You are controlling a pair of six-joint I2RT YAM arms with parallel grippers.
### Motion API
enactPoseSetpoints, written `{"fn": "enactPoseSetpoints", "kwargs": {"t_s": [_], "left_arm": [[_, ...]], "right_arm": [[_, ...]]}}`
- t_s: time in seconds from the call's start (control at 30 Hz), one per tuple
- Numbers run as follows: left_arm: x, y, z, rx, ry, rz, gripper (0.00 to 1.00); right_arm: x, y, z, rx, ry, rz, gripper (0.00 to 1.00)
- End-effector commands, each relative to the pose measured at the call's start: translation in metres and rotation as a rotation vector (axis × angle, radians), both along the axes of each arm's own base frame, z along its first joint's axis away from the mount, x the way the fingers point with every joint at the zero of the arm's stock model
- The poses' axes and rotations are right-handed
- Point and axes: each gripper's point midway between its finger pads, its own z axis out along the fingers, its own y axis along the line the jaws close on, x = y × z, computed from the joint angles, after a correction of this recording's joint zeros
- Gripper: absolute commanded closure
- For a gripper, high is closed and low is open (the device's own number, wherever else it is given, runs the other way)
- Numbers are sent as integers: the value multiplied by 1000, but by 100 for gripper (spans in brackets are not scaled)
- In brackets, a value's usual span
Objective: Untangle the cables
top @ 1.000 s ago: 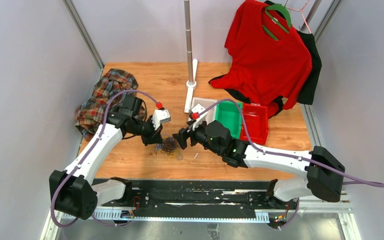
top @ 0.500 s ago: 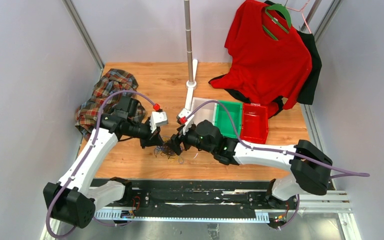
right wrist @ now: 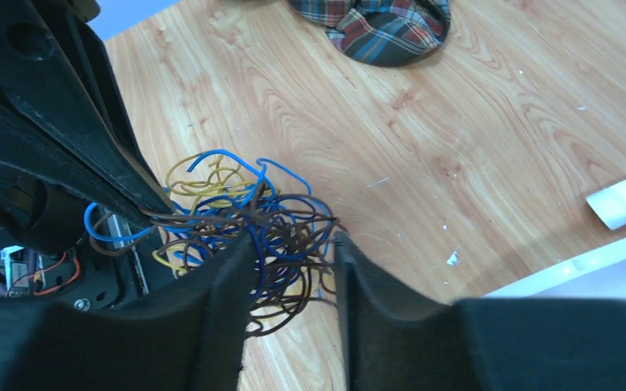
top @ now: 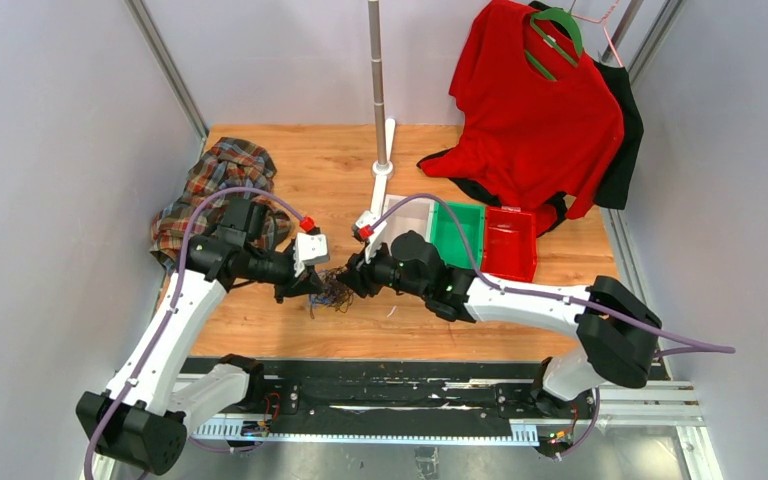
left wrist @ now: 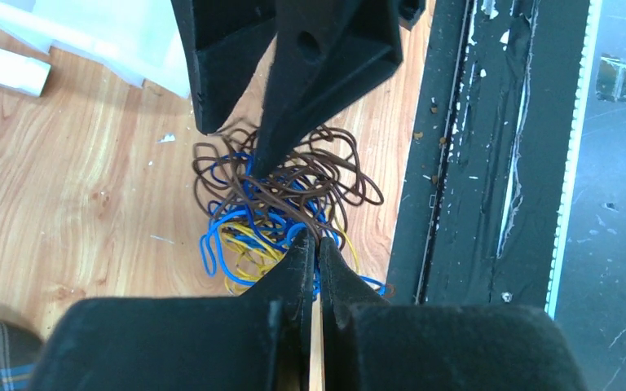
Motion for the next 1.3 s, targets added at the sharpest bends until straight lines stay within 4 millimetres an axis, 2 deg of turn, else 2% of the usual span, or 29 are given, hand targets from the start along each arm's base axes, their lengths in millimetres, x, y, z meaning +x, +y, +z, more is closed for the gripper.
{"fn": "enactPoseSetpoints", "kwargs": {"t_s": [0.0,0.13,0.2,0.4,0.47,0.53,0.57,0.6,0.63,0.7,0.77,0.9,1.03,1.17,1.27], "left_arm": [[-15,-7,17,-60,-22,-63,99],[-13,-5,13,-42,-27,-59,99],[-12,-5,11,-37,-25,-60,99],[-9,-3,2,-11,-13,-65,97],[-8,-2,-1,-4,-3,-65,80],[-7,-3,-2,-2,8,-62,52],[-7,-3,-2,-5,10,-61,46],[-7,-4,0,-11,11,-63,45],[-8,-5,2,-20,11,-66,50],[-8,-7,4,-30,10,-70,67],[-6,-6,4,-25,6,-69,71],[3,0,-13,27,-1,-42,57],[29,8,-44,98,-16,57,48],[50,15,-72,163,1,125,48],[56,17,-86,198,28,132,50]], "right_arm": [[10,-9,17,21,-14,-34,70],[4,-7,26,37,-7,-4,91],[2,-8,28,43,3,0,99],[0,-16,37,59,-9,-17,99],[-1,-17,43,67,-12,-14,99],[-3,-18,49,80,-12,-9,99],[-4,-18,52,89,-12,-6,99],[-5,-19,55,95,-10,-5,99],[-6,-19,57,98,-10,-2,99],[-7,-23,55,93,-8,-7,99],[-6,-27,47,79,-3,-22,99],[-3,-36,18,18,29,-69,94],[1,-50,-3,-14,46,-137,76],[3,-63,-12,-27,45,-191,64],[5,-71,-18,-40,47,-225,60]]}}
